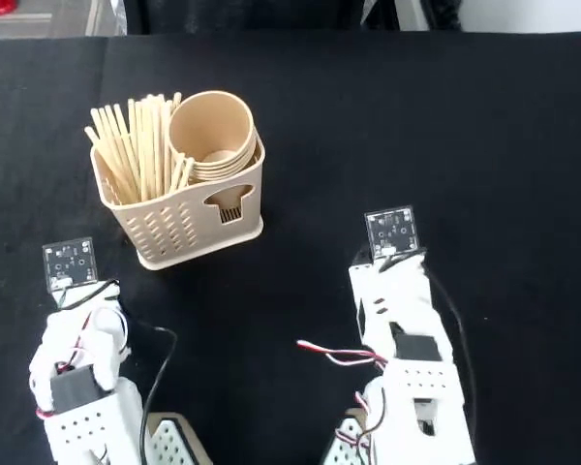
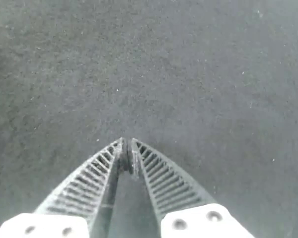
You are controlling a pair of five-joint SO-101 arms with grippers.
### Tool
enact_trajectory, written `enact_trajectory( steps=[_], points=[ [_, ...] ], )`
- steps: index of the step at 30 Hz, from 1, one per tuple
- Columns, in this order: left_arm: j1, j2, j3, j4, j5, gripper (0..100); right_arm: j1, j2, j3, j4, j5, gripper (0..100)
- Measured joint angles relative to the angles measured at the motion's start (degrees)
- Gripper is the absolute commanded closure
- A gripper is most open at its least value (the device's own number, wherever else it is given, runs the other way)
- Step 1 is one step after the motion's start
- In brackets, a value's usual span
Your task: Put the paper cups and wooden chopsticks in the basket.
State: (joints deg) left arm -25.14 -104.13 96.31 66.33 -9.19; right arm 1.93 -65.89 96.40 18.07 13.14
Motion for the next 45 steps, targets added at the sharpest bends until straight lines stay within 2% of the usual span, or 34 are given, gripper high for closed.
enact_trajectory(
  steps=[7, 15, 25, 27, 32, 45],
  points=[
    [0.0, 0.0, 0.0, 6.2, -0.1, 97, 0.0, -4.8, 0.4, 10.8, 0.0, 98.5],
    [0.0, 0.0, 0.0, 6.5, -0.1, 97, 0.0, -14.2, 0.8, 23.7, 0.1, 98.5],
    [0.0, 0.0, 0.0, 6.5, -0.1, 97, 0.1, -31.7, 0.9, 49.5, 0.1, 98.5],
    [0.0, 0.0, 0.0, 6.5, -0.1, 97, 0.1, -35.0, 0.7, 52.1, 0.1, 98.5],
    [0.0, 0.0, 0.0, 6.5, -0.1, 97, 0.1, -37.2, 0.6, 55.6, 0.2, 98.5],
    [0.0, 0.0, 0.0, 6.5, -0.1, 97, 0.1, -37.2, 0.6, 55.6, 0.2, 98.5]
  ],
)
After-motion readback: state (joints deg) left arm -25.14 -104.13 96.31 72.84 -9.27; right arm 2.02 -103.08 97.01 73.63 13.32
